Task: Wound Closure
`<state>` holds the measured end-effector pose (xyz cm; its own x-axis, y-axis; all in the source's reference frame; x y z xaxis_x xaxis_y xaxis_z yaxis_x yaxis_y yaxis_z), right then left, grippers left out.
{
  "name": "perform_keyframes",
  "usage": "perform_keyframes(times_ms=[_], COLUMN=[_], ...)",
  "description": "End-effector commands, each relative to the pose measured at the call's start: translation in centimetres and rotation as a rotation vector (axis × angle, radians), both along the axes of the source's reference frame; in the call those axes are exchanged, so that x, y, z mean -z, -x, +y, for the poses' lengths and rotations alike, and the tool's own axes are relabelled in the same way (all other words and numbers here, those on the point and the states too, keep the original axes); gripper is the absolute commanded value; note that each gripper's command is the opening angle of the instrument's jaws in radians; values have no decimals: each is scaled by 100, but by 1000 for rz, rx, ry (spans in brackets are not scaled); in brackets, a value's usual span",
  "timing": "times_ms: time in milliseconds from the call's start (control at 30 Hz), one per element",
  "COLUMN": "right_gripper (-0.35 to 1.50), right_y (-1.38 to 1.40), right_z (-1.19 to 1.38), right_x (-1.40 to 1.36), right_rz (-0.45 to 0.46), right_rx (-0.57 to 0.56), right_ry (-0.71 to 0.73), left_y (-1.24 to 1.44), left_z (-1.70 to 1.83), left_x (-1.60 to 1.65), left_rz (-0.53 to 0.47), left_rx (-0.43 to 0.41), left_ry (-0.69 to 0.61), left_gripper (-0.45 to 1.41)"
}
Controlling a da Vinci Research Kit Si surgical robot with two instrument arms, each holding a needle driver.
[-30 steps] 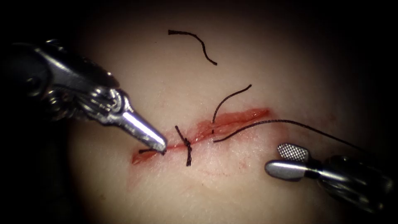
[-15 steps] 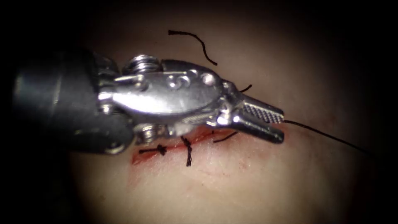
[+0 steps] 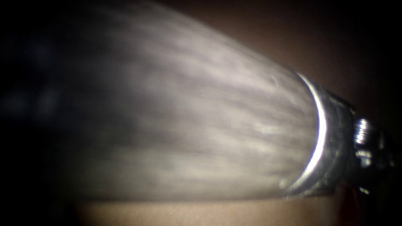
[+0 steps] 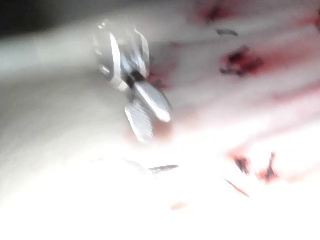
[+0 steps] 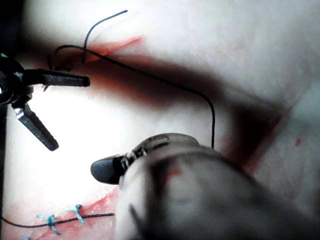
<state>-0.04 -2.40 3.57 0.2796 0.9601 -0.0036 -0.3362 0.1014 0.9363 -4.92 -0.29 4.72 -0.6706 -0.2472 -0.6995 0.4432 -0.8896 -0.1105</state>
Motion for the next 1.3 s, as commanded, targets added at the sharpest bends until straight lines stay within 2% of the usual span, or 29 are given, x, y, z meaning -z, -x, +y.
perform_keyframes(times_ms=[33,67,133,167,200,267,333,400,433,567,600,633,667,700,733,800,867,967,1100,1200,1300], right_gripper=[93,94,98,99,99,103,106,111,113,120,120,120,120,118,118,116,116,116,116,115,116], right_y=[-8,-8,-8,-8,-8,-10,-12,-14,-15,-18,-18,-19,-19,-19,-19,-19,-21,-23,-25,-25,-25], right_z=[-2,-2,-2,-2,-2,-3,-4,-5,-5,-6,-6,-6,-7,-7,-8,-9,-10,-10,-11,-11,-11], right_x=[-3,-3,-5,-6,-7,-9,-12,-15,-16,-17,-17,-18,-18,-19,-20,-22,-26,-29,-30,-31,-31], right_rz=[1,1,1,1,1,1,0,-2,-2,-2,-4,-4,-3,-4,-3,-4,-6,-7,-7,-9,-8], right_rx=[1,0,0,0,0,0,-1,-4,-4,-4,-6,-5,-4,-5,-3,-5,-7,-8,-9,-10,-10], right_ry=[-4,-4,-3,-3,-2,0,3,0,1,2,-3,-3,-2,-7,-5,-8,-11,-8,-7,-12,-12], left_y=[5,3,-10,-18,-27,-46,-63,-71,-72,-61,-59,-56,-53,-51,-49,-46,-42,-33,-14,0,17], left_z=[-5,-10,-30,-43,-57,-88,-112,-125,-128,-124,-121,-117,-111,-105,-100,-88,-76,-64,-60,-61,-63], left_x=[-15,-22,-38,-45,-51,-64,-75,-83,-88,-108,-111,-115,-121,-125,-130,-138,-145,-153,-157,-163,-176], left_rz=[3,10,11,8,9,8,-11,-8,-8,-9,-4,18,50,59,57,39,-30,-120,-209,-295,-342], left_rx=[-5,21,130,166,185,204,201,213,206,219,272,409,579,648,681,813,884,907,922,884,870], left_ry=[68,119,251,289,308,311,264,241,273,328,278,129,-112,-272,-405,-694,-912,-1032,-1188,-1234,-1244], left_gripper=[84,83,78,61,31,41,73,71,71,88,89,88,69,67,67,56,52,74,69,57,59])
